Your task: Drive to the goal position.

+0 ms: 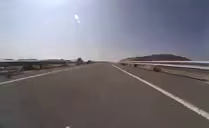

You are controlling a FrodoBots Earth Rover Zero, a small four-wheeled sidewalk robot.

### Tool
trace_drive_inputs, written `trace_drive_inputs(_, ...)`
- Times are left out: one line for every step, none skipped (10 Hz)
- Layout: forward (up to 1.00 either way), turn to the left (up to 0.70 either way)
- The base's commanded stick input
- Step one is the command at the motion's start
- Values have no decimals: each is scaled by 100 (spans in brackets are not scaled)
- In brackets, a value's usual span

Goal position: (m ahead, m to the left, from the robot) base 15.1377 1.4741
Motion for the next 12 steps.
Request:
trace_drive_inputs(100,0)
trace_drive_inputs(100,0)
trace_drive_inputs(100,0)
trace_drive_inputs(100,0)
trace_drive_inputs(100,0)
trace_drive_inputs(100,0)
trace_drive_inputs(100,0)
trace_drive_inputs(100,0)
trace_drive_inputs(100,0)
trace_drive_inputs(100,0)
trace_drive_inputs(100,0)
trace_drive_inputs(100,0)
